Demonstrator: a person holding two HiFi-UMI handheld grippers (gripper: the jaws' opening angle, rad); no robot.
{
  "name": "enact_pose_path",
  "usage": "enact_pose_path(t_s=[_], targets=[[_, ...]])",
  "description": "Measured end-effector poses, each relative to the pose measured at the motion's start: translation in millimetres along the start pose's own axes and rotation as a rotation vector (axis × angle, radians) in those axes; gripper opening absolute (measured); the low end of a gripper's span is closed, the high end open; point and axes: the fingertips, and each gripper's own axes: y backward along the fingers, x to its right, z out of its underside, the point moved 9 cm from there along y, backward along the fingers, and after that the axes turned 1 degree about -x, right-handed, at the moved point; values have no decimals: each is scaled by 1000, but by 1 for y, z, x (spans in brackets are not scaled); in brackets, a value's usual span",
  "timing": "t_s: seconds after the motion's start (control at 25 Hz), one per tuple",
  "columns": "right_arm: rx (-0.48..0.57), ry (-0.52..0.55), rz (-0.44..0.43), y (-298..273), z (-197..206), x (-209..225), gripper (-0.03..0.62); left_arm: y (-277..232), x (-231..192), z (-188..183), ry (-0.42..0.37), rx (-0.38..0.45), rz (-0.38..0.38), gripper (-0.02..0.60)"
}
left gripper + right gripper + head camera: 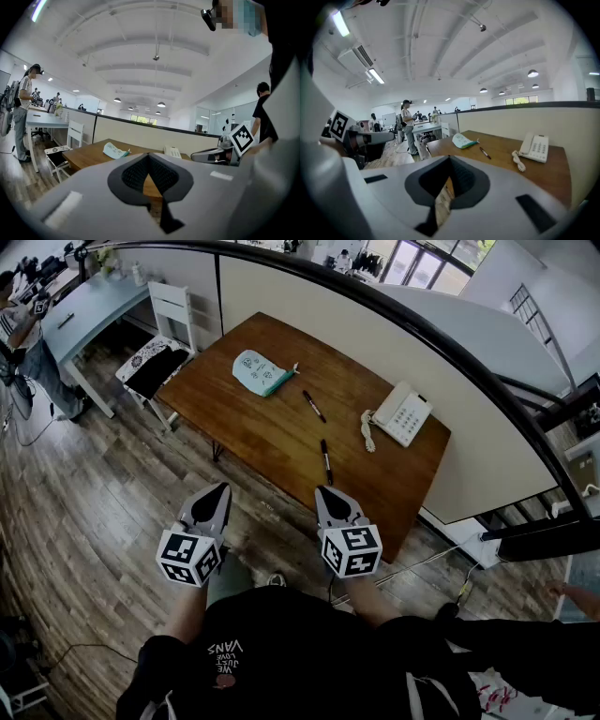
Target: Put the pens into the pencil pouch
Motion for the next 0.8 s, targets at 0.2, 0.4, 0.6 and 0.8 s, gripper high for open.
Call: enact_pose_path(t_s=[0.2,0.4,0.6,0.8], targets=[[5,1,4,-19,-2,-1,12,-15,-16,4,1,-1,25,12],[20,-39,53,-57,-11,-8,14,-40,-59,3,18,-25,72,132],[29,-90,135,-93,-25,-18,20,-65,-106,-9,2,-81,159,158],[44,-151,232,-128,-38,-32,117,-95,-153,-25,-24,-123,256,178]])
